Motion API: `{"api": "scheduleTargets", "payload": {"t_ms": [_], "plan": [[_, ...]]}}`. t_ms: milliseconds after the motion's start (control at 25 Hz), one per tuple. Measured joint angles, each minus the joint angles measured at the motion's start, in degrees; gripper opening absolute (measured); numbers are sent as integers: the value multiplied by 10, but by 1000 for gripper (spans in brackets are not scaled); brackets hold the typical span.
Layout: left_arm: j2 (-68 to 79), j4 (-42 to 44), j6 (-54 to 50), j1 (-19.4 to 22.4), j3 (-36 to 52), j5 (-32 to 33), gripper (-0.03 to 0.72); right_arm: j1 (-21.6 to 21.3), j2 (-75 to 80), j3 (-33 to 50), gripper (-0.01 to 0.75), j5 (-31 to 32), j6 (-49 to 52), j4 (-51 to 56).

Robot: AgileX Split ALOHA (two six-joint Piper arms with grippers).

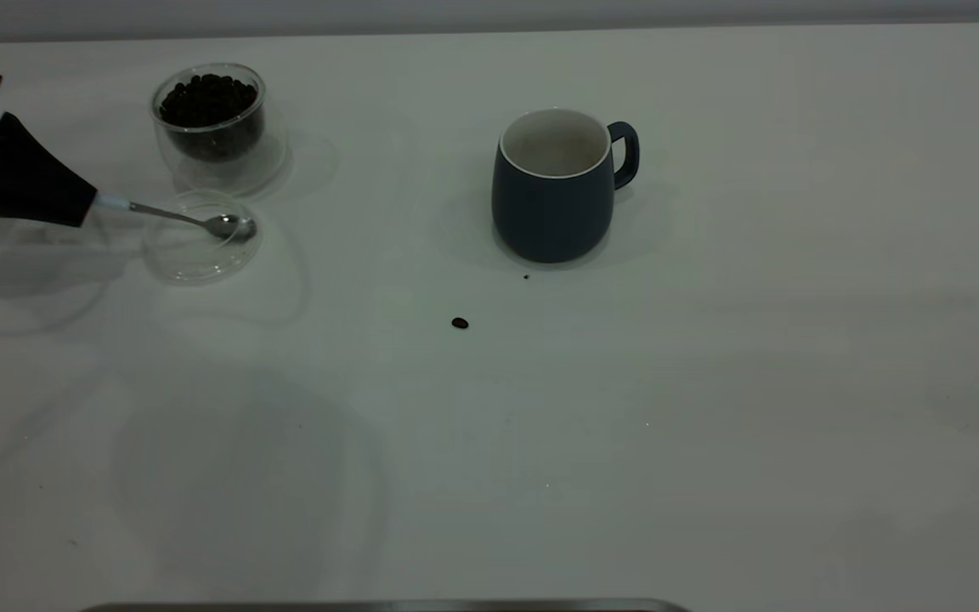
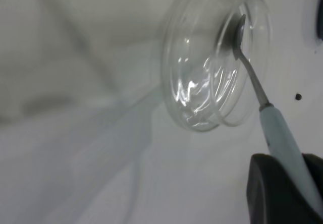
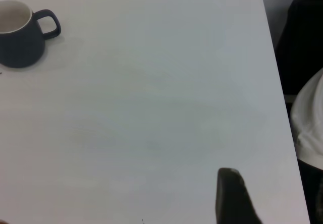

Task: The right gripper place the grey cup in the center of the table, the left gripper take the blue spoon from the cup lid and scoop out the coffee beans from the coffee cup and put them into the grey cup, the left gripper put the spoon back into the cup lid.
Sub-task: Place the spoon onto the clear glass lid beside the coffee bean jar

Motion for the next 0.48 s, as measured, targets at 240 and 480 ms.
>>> {"api": "scheduleTargets", "payload": {"t_ms": [240,480], "plan": [[6,-7,0,0,0,-1,133,0,0,0,363,0,0,0],[7,-1,8,0,0,-15,255,0,0,0,363,0,0,0]]}}
